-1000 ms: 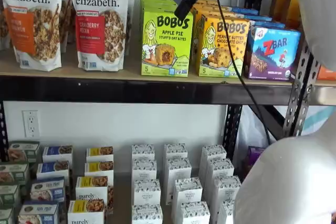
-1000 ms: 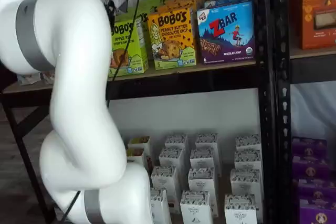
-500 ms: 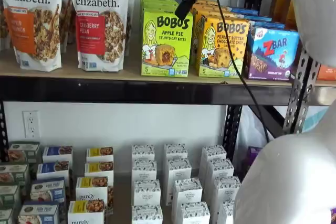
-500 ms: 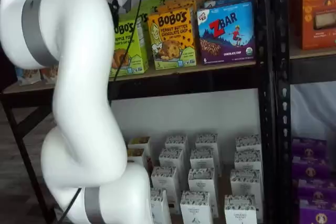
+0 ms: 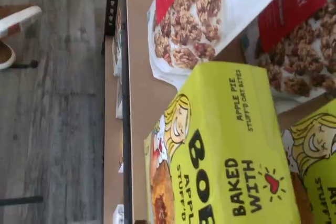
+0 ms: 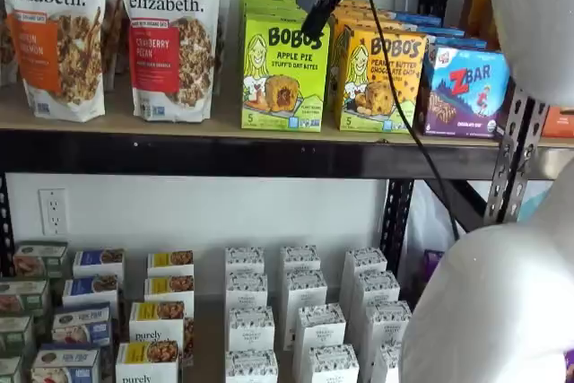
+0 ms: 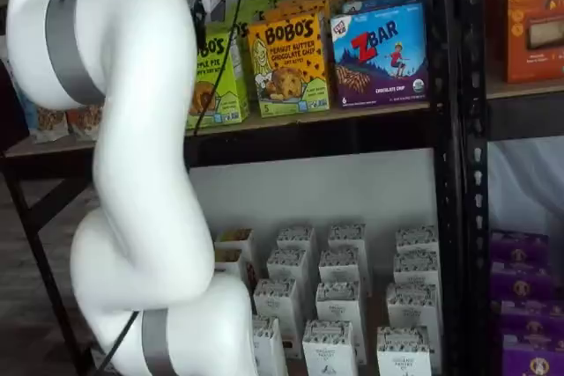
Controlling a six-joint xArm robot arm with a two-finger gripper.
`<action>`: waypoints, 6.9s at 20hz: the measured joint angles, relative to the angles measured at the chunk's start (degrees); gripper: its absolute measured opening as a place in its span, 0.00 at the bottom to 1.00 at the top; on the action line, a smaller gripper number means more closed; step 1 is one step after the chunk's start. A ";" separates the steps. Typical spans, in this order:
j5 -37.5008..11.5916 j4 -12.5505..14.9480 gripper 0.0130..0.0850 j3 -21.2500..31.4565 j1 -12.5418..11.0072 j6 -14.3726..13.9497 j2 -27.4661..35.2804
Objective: Pick the green box on the top shelf, the fourth from the left
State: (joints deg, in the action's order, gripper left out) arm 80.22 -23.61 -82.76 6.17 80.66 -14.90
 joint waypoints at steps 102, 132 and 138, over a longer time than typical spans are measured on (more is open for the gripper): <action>1.00 12.91 0.22 -0.98 5.91 -4.11 3.38; 11.10 13.18 0.22 -6.13 6.44 -5.17 4.49; 12.56 13.94 0.22 -5.44 6.22 -4.94 3.15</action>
State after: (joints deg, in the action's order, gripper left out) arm 92.77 -9.67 -88.20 12.39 75.72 -11.75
